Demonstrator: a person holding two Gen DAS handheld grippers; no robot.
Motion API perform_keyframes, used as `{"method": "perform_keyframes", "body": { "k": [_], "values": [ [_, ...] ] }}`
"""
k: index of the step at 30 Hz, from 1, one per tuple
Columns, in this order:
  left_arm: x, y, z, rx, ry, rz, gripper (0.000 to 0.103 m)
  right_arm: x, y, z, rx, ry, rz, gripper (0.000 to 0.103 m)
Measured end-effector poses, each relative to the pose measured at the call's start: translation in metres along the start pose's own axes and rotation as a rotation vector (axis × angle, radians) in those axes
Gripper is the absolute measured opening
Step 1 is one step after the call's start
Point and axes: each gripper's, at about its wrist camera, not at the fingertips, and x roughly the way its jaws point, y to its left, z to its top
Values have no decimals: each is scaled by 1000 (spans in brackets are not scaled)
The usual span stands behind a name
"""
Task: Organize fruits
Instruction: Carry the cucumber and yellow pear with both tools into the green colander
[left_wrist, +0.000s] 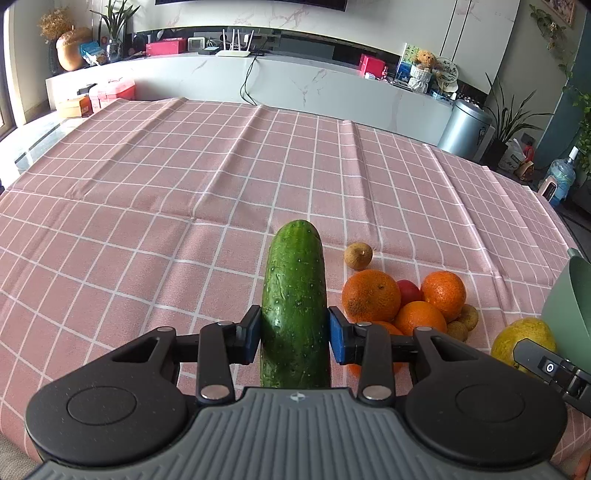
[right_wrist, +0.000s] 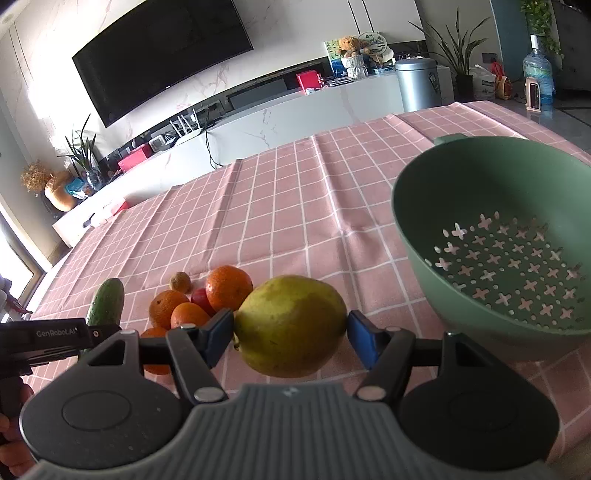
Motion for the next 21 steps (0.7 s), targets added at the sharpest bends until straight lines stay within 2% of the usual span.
{"method": "perform_keyframes", "body": {
  "k": [6,10,15,21],
  "values": [
    [-31,-13,2,18,-50,-43,42,-29,2,1,-13,-39,45,64],
    [-51,-32,7,30,-77,-99,42,-54,-1,6,-16,-87,56,64],
    [-68,-70,19,74,-84,-195,42,-90,-19,21,-16,-145,32,64],
    [-70,-135,27,158,-72,-316,42,-114,-58,41,-16,-150,-19,64]
  ]
}}
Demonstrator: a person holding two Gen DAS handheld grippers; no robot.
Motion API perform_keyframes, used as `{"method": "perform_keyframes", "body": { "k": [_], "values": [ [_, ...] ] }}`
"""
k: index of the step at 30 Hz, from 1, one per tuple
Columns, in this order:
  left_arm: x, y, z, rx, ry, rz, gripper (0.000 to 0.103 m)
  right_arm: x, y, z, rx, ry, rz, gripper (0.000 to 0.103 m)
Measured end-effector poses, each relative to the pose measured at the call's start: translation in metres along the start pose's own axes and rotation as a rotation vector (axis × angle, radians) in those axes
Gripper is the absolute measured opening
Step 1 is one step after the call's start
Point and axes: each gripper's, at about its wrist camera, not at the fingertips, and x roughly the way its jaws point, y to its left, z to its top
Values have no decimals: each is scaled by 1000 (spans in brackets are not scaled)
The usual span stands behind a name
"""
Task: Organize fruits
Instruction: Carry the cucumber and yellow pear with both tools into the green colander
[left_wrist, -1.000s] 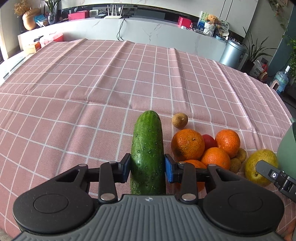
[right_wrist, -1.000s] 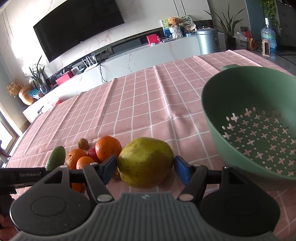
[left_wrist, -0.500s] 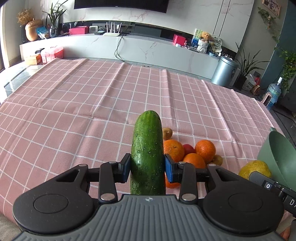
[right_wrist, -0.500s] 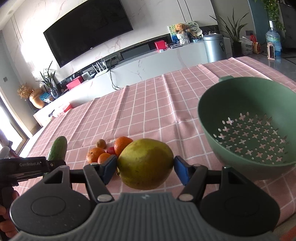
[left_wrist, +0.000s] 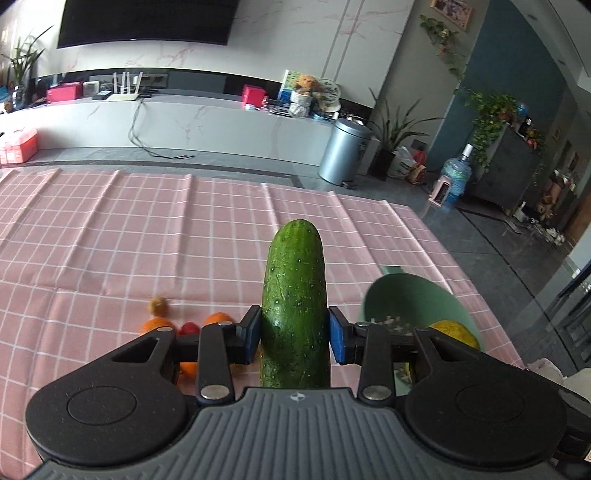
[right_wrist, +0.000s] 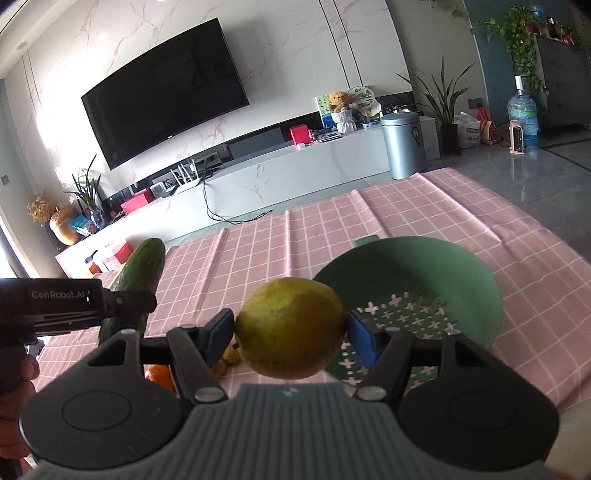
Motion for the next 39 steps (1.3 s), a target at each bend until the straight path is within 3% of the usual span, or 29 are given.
{"method": "perform_keyframes", "body": {
  "k": [4,10,22,26,39],
  "values": [
    [24,-38,8,48,35,-81,42,-1,-27,18,-17,23,-35,64],
    [66,-72,15,98,138,-142,42,16,-59,35,-62,90,-71,64],
    [123,-114,6,285,345,-112,42,80,-78,27,-237,309,-56,64],
    [137,-117,4,305,412,-111,42,95,-74,22,-298,368,-55,64],
    [167,-129,-4,380,546,-101,42,114,-79,15,-338,454,-58,64]
  ]
}}
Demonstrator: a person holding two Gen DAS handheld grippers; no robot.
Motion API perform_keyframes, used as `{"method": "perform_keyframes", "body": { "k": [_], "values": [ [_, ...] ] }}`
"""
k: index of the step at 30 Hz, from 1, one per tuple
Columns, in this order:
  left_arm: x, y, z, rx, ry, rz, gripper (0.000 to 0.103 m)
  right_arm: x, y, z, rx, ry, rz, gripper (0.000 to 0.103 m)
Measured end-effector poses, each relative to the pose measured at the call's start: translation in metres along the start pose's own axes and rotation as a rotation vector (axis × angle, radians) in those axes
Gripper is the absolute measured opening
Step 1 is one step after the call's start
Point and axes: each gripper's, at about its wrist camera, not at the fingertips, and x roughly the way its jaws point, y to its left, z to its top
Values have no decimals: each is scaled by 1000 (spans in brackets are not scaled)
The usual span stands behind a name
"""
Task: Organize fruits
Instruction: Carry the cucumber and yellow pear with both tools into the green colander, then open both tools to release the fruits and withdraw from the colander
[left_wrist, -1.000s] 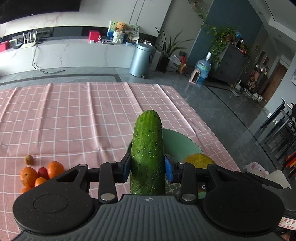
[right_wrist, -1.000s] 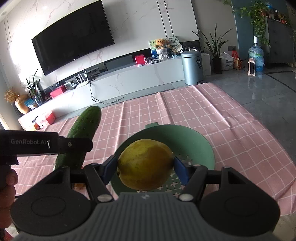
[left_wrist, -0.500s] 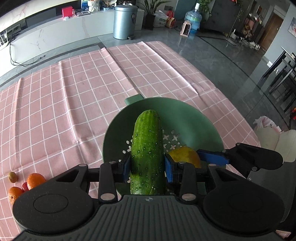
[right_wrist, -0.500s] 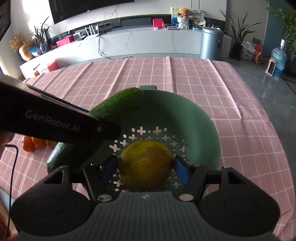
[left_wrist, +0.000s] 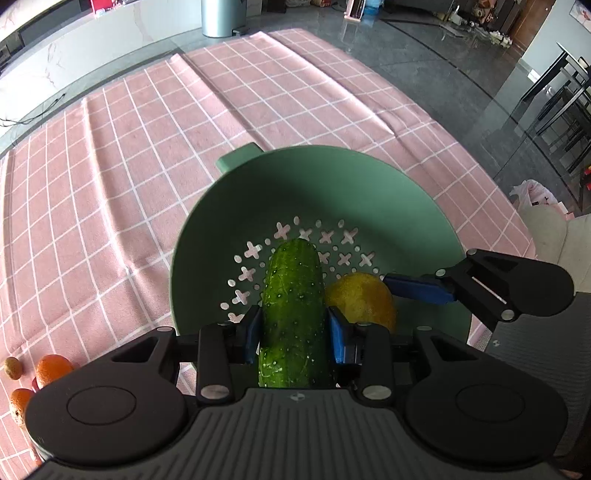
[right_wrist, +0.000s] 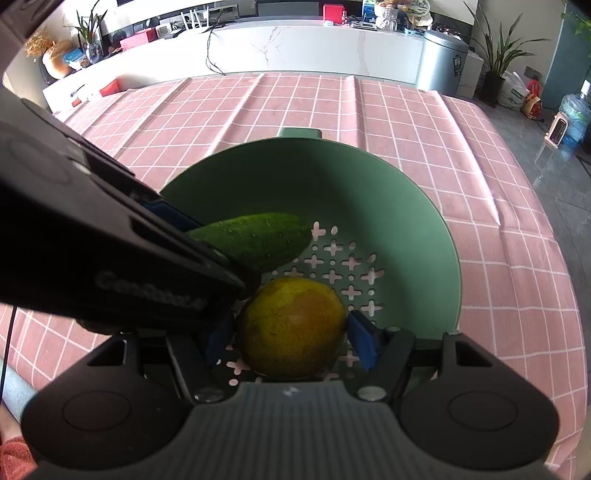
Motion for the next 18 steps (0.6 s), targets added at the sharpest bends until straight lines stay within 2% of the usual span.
{"method": "perform_keyframes", "body": {
  "k": [8,14,16,18],
  "values": [
    [3,8,-1,-34,16,-1,43,0,5,1,-49,17,-10,65],
    [0,5,-2,-19,6,16,43,-1,7,1,-72,28,-21,65],
    [-2,4,-2,-4,8,27,48,-1,7,1,-65,31,-25,66],
    [-4,3,-4,6,3,27,51,-3,8,1,-58,31,-31,71]
  ]
}}
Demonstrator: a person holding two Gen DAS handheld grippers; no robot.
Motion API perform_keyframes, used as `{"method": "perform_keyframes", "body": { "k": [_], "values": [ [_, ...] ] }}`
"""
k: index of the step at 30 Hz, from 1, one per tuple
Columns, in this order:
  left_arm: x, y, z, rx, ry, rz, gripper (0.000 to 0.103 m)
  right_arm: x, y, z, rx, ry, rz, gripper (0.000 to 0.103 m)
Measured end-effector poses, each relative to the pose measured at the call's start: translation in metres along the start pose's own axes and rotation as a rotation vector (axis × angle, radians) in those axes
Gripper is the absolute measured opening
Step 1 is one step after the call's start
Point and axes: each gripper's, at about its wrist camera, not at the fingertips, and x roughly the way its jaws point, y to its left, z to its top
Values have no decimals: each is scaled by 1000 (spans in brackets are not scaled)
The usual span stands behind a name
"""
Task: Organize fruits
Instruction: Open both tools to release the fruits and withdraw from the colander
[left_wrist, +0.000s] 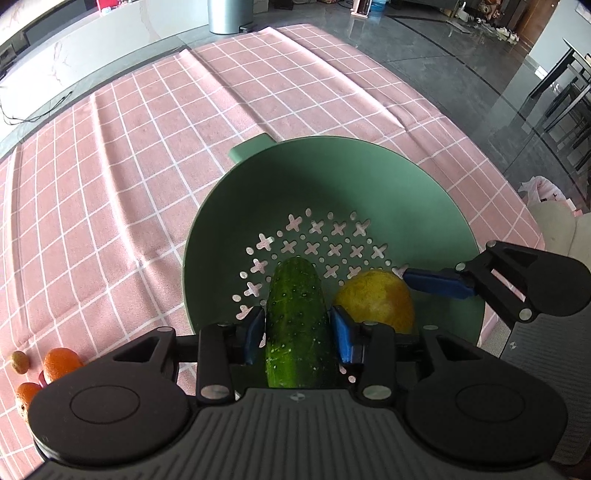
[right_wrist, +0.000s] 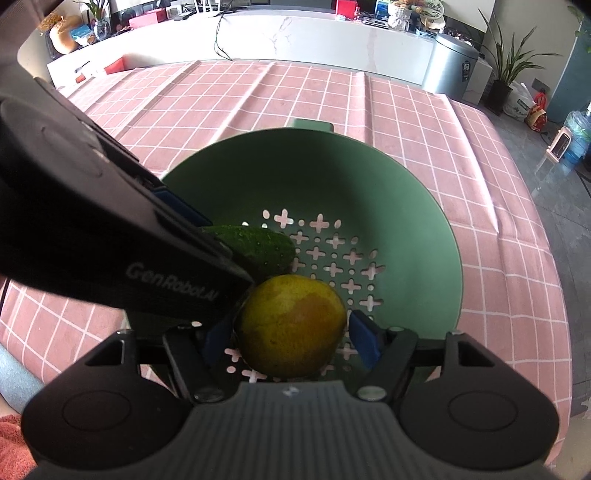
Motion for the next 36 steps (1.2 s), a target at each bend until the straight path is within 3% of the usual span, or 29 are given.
{"method": "perform_keyframes", "body": {
  "k": [4,12,17,26,30,32,36],
  "values": [
    [-10,-1,-5,4,-33,-19,58,-6,1,0,-3,-19,-19,75],
    [-48,-8,-18,19,-133,-24,58,-34,6,-7,41,-95,-79,81],
    [-76,-10,-35,30,-210,10,58,-55,15,-17,107,-169,-95,81],
    [-117,6,-80,-5,-325,95,60,-84,48,-41,261,-279,-17,85],
    [-126,16,-101,-10,-356,157,60,-88,69,-52,287,-305,59,88],
    [-131,23,-111,-21,-367,175,60,-90,82,-59,294,-332,61,93],
    [-133,43,-131,-78,-380,190,61,-91,103,-64,268,-365,50,92]
  ]
}}
